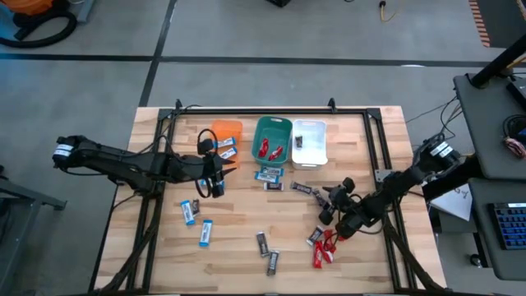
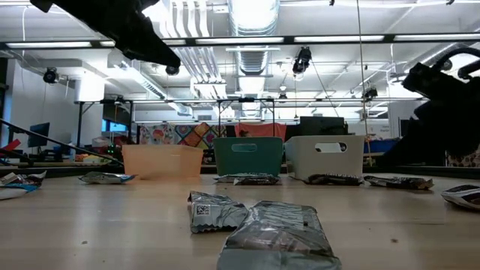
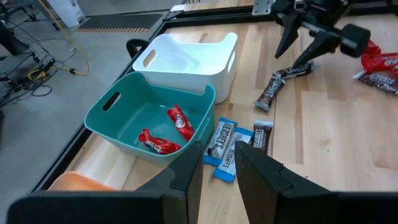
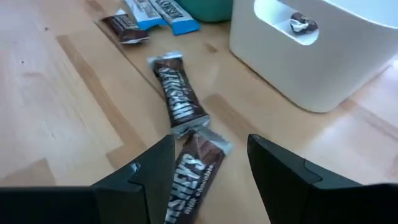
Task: Organize candy in baskets
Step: Put the brown chocolate into the white bin, then put the white chocolate into the orange bin, then put the red chocolate into the green bin
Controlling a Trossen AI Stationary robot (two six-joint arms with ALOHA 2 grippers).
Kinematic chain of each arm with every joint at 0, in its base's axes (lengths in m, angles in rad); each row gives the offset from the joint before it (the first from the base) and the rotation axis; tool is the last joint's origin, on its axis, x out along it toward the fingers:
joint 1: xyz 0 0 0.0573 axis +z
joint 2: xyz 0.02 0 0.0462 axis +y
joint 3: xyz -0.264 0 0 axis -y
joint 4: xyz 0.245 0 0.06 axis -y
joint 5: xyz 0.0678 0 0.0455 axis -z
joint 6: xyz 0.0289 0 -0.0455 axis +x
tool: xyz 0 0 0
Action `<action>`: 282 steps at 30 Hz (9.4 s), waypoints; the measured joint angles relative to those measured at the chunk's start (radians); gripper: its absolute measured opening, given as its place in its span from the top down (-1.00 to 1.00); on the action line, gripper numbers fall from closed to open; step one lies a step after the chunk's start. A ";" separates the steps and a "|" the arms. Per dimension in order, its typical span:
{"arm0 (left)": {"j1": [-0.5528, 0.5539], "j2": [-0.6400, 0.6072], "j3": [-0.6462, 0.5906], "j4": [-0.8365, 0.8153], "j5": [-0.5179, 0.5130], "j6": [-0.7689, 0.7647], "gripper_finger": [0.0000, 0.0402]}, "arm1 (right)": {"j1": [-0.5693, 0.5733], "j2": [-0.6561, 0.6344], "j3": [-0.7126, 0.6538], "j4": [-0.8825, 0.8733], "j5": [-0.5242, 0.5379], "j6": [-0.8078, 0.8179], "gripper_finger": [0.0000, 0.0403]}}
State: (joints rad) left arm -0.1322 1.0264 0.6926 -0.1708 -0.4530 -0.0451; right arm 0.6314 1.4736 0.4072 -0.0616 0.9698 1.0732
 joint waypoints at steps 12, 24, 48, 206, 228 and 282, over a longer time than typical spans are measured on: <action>0.000 0.000 0.000 -0.001 0.000 0.021 0.62 | 0.009 0.234 0.042 0.098 0.037 0.181 0.04; 0.001 0.000 0.000 0.002 0.000 0.130 0.62 | 0.008 0.163 0.048 0.065 -0.034 0.182 0.54; 0.006 -0.060 0.000 0.078 0.160 0.202 0.62 | -0.067 -0.336 0.114 0.014 -0.041 -0.095 0.65; -0.088 0.524 -0.007 -0.328 -0.002 -0.417 0.96 | -0.772 -0.247 0.591 -0.584 -0.942 -0.759 0.36; -0.071 0.190 0.134 -0.311 -0.056 -0.270 1.00 | -0.745 -0.247 0.591 -0.580 -0.942 -0.731 0.39; 0.580 0.397 0.148 -0.121 0.017 -0.027 0.63 | -0.608 -0.248 0.599 -0.681 -1.085 -0.356 0.46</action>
State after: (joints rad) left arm 0.4479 1.4229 0.8410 -0.2914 -0.4358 -0.0723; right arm 0.0235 1.2251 1.0065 -0.7424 -0.1147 0.7175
